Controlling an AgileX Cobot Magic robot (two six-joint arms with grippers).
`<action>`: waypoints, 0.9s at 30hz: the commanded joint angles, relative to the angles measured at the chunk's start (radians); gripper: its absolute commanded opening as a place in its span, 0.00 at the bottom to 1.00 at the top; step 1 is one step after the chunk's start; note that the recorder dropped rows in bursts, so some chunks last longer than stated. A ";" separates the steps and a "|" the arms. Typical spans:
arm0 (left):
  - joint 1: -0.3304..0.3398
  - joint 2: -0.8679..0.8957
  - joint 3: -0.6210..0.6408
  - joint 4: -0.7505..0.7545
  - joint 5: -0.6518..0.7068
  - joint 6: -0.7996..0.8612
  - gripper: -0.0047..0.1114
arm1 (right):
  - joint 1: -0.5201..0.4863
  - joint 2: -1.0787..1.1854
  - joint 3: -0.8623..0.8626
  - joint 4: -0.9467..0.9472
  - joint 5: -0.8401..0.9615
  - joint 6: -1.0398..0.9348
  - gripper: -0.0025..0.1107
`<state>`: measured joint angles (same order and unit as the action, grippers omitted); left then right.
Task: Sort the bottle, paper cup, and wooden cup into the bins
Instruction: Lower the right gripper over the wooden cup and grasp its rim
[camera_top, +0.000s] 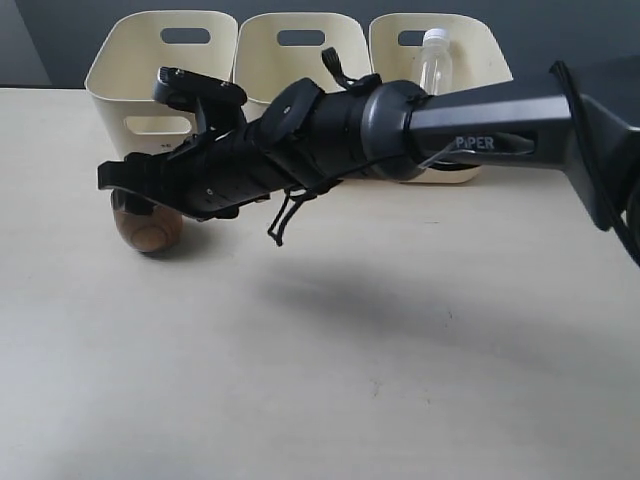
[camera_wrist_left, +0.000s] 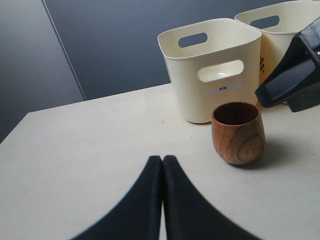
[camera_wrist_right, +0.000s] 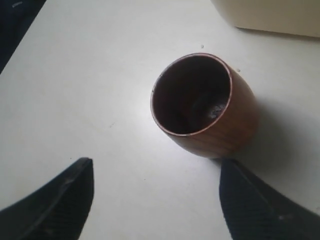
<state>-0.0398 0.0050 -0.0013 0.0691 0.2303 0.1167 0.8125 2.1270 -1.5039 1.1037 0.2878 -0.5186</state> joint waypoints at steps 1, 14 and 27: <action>-0.003 -0.005 0.001 0.000 -0.005 -0.002 0.04 | 0.003 0.018 -0.010 0.008 -0.005 -0.005 0.62; -0.003 -0.005 0.001 0.000 -0.005 -0.002 0.04 | 0.003 0.088 -0.089 0.011 0.005 -0.005 0.62; -0.003 -0.005 0.001 0.000 -0.005 -0.002 0.04 | 0.003 0.133 -0.108 0.038 -0.048 -0.005 0.62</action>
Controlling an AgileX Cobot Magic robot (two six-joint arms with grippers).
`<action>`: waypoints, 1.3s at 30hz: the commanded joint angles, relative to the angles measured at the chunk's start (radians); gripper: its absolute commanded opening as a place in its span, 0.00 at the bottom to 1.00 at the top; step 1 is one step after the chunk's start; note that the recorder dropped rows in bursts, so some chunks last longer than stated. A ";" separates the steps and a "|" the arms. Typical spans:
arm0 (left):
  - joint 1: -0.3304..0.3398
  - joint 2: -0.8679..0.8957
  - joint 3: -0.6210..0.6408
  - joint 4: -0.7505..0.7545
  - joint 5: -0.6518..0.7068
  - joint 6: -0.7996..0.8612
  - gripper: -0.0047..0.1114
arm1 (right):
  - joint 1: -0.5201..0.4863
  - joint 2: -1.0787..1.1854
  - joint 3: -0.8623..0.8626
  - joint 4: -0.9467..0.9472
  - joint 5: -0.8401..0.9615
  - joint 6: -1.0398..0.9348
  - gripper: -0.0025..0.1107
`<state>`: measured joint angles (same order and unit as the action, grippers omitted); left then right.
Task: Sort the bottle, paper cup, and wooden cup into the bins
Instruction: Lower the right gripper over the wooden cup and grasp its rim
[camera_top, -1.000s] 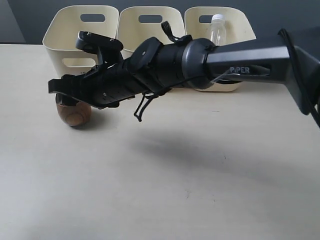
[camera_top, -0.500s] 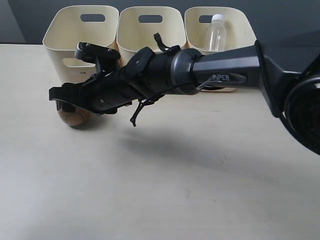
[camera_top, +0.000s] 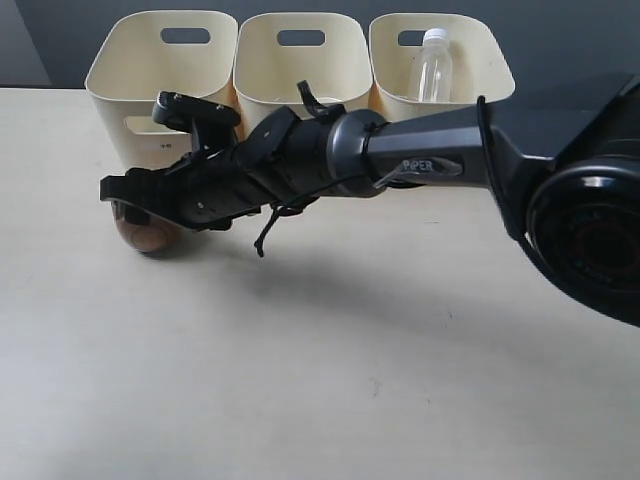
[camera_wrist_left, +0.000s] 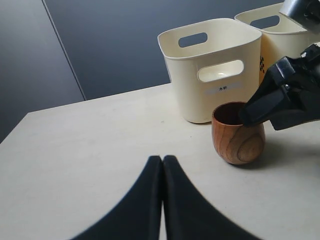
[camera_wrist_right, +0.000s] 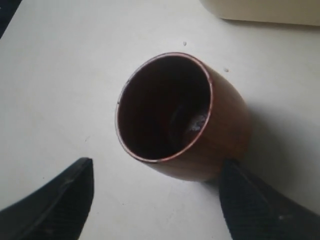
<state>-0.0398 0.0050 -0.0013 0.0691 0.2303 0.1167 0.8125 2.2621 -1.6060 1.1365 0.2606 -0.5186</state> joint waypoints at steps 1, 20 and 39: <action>-0.003 -0.005 0.001 0.000 -0.005 -0.002 0.04 | 0.003 -0.002 -0.006 0.005 -0.039 -0.005 0.62; -0.003 -0.005 0.001 0.000 -0.005 -0.002 0.04 | 0.003 -0.002 -0.006 -0.003 -0.161 -0.001 0.62; -0.003 -0.005 0.001 0.000 -0.005 -0.002 0.04 | 0.003 -0.002 -0.006 -0.003 -0.169 -0.001 0.62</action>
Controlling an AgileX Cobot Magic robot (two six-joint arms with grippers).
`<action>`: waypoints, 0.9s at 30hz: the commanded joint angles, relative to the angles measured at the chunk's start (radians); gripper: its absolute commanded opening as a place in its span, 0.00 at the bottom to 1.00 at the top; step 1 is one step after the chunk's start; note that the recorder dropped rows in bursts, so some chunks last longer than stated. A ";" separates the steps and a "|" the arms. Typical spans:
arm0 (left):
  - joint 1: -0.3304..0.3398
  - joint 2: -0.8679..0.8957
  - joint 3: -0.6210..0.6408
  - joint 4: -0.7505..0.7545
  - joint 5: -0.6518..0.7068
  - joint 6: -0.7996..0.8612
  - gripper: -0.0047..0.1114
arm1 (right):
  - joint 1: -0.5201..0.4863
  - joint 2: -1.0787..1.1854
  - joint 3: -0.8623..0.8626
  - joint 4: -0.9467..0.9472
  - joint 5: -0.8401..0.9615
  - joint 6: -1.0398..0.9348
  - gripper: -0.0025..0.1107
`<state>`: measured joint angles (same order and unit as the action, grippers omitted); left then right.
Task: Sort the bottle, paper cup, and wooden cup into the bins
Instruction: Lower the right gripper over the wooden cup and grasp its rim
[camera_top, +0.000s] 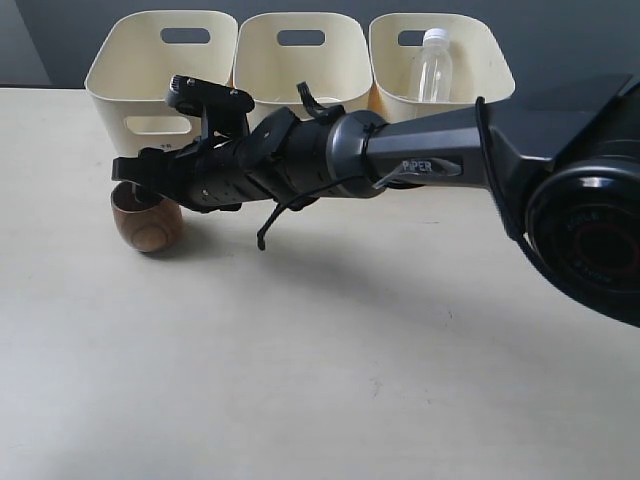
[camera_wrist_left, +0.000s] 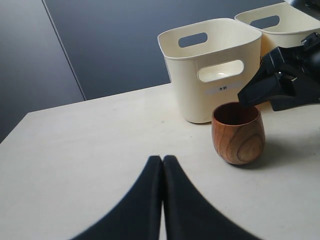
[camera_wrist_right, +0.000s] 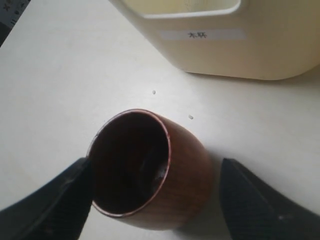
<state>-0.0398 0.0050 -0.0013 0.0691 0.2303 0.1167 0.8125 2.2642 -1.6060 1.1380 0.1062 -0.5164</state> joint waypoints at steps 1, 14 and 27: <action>-0.003 -0.005 0.001 0.000 -0.005 -0.002 0.04 | 0.003 -0.004 -0.006 -0.004 -0.014 -0.003 0.62; -0.003 -0.005 0.001 0.000 -0.005 -0.002 0.04 | 0.003 -0.003 -0.006 -0.001 -0.024 -0.003 0.62; -0.003 -0.005 0.001 0.000 -0.005 -0.002 0.04 | 0.003 0.000 -0.006 0.031 0.024 -0.001 0.60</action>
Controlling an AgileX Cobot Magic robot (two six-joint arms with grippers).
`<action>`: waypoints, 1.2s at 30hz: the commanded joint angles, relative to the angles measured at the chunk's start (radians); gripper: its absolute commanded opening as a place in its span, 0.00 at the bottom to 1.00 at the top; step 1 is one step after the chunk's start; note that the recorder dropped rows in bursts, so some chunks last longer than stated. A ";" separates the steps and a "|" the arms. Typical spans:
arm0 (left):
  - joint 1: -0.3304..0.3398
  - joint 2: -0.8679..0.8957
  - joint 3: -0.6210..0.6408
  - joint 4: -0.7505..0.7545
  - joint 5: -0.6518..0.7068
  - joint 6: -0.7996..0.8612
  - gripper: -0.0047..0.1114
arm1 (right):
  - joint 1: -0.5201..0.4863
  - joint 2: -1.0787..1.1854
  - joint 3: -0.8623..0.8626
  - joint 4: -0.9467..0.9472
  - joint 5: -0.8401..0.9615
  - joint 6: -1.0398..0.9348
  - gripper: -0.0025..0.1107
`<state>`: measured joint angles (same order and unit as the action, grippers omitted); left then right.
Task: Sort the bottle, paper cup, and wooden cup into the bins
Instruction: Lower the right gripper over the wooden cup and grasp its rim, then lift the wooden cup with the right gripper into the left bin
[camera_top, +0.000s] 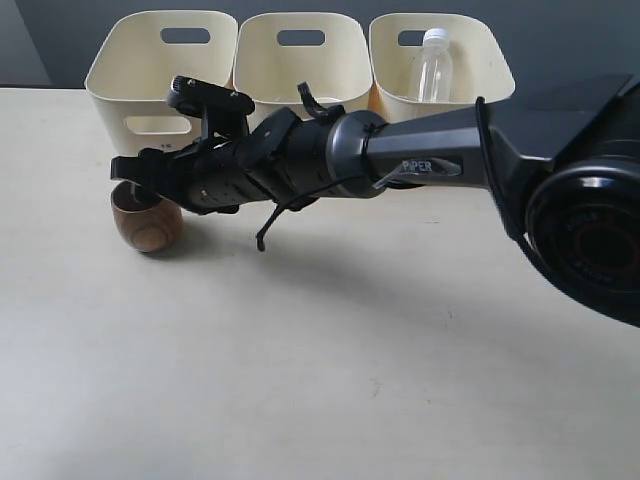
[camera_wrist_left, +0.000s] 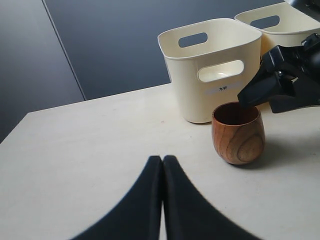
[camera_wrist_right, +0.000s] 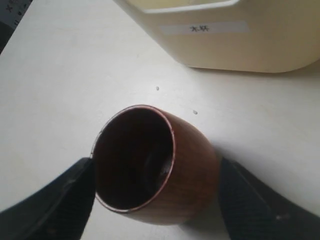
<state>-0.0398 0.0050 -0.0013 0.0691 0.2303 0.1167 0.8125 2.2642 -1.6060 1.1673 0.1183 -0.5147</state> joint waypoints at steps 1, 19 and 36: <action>-0.003 -0.005 0.001 0.000 -0.005 -0.002 0.04 | 0.003 0.010 -0.006 0.009 0.014 -0.003 0.60; -0.003 -0.005 0.001 0.000 -0.005 -0.002 0.04 | 0.003 0.073 -0.054 0.024 0.006 -0.003 0.56; -0.003 -0.005 0.001 0.000 -0.005 -0.002 0.04 | 0.003 0.083 -0.056 0.035 0.024 -0.008 0.02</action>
<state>-0.0398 0.0050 -0.0013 0.0691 0.2303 0.1167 0.8129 2.3659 -1.6594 1.2018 0.1467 -0.5130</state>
